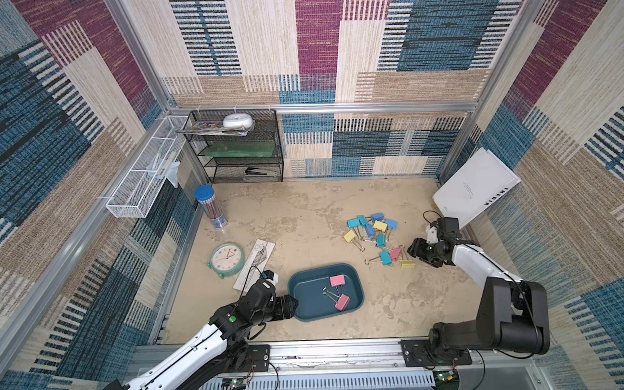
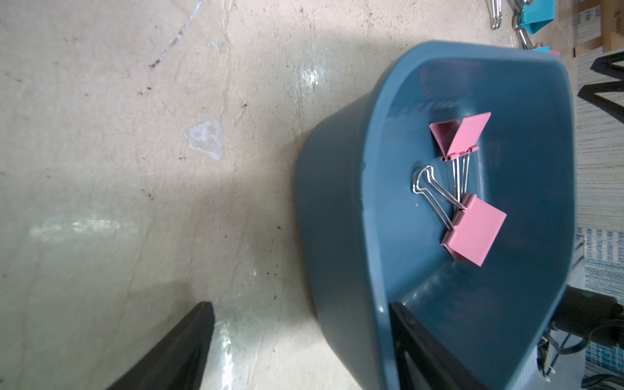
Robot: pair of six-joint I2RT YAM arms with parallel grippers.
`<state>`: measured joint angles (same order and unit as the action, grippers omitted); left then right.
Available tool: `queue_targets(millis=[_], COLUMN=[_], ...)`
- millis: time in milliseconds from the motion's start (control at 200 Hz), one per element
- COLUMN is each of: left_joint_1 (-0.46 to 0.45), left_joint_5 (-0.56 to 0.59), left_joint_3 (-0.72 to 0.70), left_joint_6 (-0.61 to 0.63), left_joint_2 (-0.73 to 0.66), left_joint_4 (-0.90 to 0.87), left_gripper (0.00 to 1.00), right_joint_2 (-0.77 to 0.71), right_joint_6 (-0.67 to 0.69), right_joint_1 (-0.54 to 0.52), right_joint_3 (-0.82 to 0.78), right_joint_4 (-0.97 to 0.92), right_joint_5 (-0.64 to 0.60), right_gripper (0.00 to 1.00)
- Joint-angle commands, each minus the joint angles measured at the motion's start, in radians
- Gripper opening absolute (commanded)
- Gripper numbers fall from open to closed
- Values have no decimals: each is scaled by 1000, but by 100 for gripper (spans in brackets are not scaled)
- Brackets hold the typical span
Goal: Put the binder clips in the storage box
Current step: Pick up the binder clip at the center of the board.
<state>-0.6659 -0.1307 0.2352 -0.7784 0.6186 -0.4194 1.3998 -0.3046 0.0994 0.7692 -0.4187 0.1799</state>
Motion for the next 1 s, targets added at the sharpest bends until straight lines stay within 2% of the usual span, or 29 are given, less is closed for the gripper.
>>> queue_targets(millis=[0, 135, 265, 451, 701, 876, 997], left_joint_1=[1, 0, 0, 0, 0, 0, 1], left_joint_5=[-4, -4, -6, -8, -14, -21, -26], left_joint_3=[-4, -3, -2, -6, -11, -19, -20], left_joint_6=[4, 8, 6, 5, 15, 20, 24], left_joint_2=[-6, -9, -11, -20, -43, -47, -37], left_joint_4=[-10, -20, -24, -34, -59, -43, -35], left_gripper=[83, 83, 83, 83, 83, 84, 84], right_joint_2=[16, 65, 75, 75, 149, 146, 153], right_joint_6=[5, -4, -12, -33, -113, -122, -128], right_joint_1=[-69, -155, -183, -238, -308, -310, -311], right_joint_3=[12, 26, 25, 24, 59, 62, 54], right_joint_4=[-67, -96, -106, -120, -208, -204, -204], right_joint_5=[-76, -173, -219, -259, -401, -394, -395], right_gripper=[69, 74, 78, 80, 78, 76, 69])
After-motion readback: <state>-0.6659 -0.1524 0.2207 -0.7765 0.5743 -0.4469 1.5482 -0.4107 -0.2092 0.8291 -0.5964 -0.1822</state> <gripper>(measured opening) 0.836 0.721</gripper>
